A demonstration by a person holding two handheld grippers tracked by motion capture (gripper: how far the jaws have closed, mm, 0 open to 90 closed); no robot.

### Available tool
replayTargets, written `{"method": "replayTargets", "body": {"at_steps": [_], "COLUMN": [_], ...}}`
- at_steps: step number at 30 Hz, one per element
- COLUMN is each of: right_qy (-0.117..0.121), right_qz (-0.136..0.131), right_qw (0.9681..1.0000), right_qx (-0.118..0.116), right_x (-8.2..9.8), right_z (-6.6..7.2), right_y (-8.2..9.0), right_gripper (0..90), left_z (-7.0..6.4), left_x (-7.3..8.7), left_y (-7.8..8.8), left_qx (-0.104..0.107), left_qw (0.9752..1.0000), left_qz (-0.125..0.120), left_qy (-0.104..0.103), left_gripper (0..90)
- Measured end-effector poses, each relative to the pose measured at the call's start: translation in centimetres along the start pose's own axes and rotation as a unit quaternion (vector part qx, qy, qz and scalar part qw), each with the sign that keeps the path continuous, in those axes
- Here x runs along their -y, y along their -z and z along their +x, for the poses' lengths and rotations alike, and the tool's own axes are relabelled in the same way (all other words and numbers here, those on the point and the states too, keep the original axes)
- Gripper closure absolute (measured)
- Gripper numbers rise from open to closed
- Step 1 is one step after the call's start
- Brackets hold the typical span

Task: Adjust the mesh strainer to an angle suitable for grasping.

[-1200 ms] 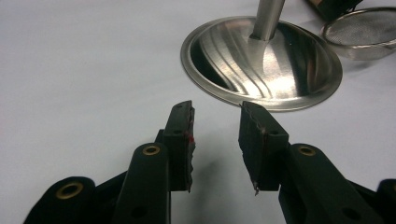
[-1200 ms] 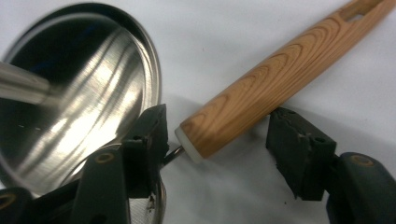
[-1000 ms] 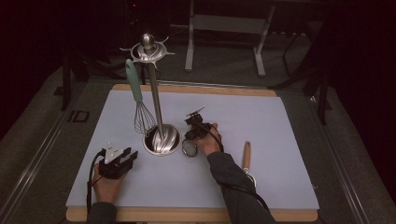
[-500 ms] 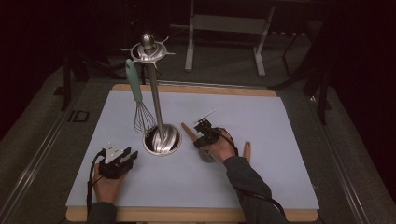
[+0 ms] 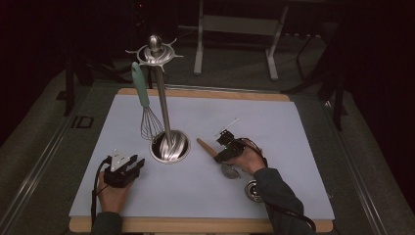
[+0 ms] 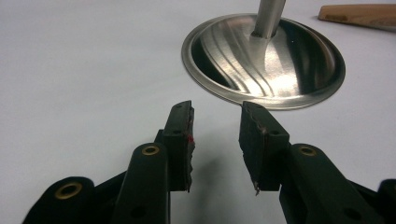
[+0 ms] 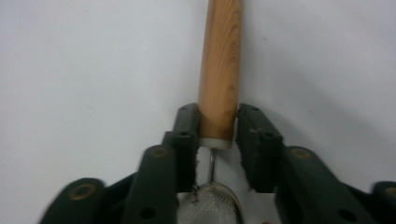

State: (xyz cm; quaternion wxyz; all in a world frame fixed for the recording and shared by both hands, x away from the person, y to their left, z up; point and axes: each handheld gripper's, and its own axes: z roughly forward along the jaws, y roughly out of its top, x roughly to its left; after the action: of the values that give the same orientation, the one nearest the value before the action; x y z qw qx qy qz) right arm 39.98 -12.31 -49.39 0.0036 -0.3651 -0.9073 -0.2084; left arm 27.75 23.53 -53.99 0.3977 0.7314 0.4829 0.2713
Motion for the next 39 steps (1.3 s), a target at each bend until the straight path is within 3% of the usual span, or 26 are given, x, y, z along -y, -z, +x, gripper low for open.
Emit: {"method": "replayTargets", "body": {"at_steps": [1, 4, 7, 17, 31, 35, 39], "right_qy": [-0.003, -0.007, -0.018, -0.021, -0.038, -0.039, -0.029], "right_qz": [-0.008, -0.009, -0.004, 0.008, 0.056, 0.058, 0.035], "right_qw": [0.9998, 0.9996, 0.9986, 0.9967, 0.9961, 0.9964, 0.9983], "right_qx": [-0.016, -0.024, -0.050, -0.078, -0.057, -0.048, -0.036], "right_x": [-0.2, -0.4, -0.9, -1.4, -2.7, -2.8, -3.0], "right_z": [0.0, 0.0, 0.0, 0.7, 1.5, 1.8, 2.1], "right_y": [0.2, 0.1, -0.3, -0.1, -2.3, -2.1, -1.3], "right_gripper": [62.3, 61.5, 61.2, 60.9, 66.2, 69.7, 70.7], "left_z": [0.0, 0.0, 0.0, 0.0, 0.0, 0.0, 0.0], "left_x": [0.0, 0.0, 0.0, 0.0, 0.0, 0.0, 0.0], "left_y": [0.0, 0.0, 0.0, 0.0, 0.0, -0.1, -0.1], "left_qx": [0.000, 0.001, 0.001, -0.001, -0.001, -0.001, -0.002], "left_qw": [1.0000, 1.0000, 1.0000, 1.0000, 1.0000, 1.0000, 1.0000], "left_qz": [0.000, 0.000, 0.000, 0.000, 0.000, 0.003, 0.004], "left_qy": [0.000, 0.000, 0.000, 0.000, 0.000, -0.001, -0.002], "left_gripper": [64.9, 64.7, 64.6, 63.8, 63.6, 63.7, 63.7]}}
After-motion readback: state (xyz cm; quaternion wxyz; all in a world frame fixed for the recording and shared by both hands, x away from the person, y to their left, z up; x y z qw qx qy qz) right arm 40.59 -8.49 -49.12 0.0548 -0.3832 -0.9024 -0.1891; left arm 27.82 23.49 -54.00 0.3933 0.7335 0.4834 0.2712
